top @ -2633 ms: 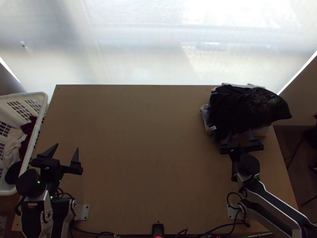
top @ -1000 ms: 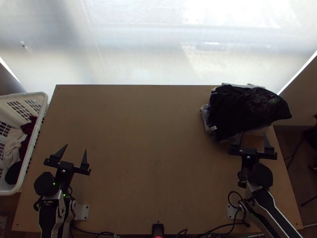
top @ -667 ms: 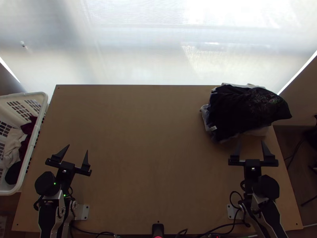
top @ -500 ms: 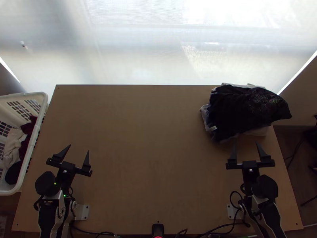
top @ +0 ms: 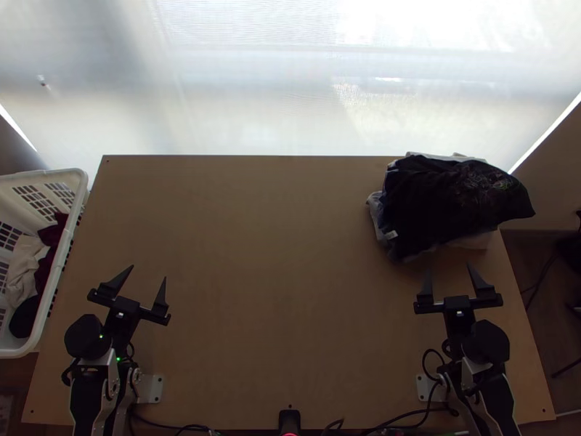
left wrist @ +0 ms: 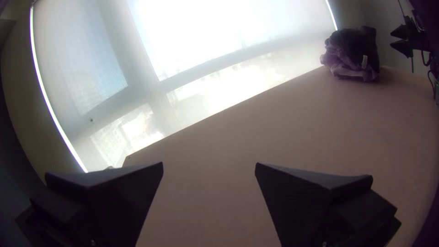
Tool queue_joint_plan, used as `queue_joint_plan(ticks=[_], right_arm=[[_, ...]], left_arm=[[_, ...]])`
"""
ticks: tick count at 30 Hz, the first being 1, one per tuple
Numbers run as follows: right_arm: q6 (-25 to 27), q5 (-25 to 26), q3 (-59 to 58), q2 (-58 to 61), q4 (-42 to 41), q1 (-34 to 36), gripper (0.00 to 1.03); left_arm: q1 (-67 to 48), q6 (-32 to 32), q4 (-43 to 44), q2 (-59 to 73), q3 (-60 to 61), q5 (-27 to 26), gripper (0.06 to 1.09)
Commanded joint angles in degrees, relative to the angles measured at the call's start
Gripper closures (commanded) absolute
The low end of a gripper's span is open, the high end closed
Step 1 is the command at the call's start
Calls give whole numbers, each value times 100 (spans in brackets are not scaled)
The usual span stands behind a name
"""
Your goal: Fold the t-shirt
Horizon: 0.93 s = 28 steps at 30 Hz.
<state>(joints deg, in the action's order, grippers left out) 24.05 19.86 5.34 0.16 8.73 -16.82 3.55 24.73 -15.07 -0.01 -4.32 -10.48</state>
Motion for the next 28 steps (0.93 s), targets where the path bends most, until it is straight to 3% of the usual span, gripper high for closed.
queue_joint_plan(ticks=[1,28], right_arm=[[-6,-35,2,-25,32,30,5],[-6,-35,2,-25,32,30,5]], left_arm=[[5,23,-5,1,1,-15,11],[5,23,-5,1,1,-15,11]])
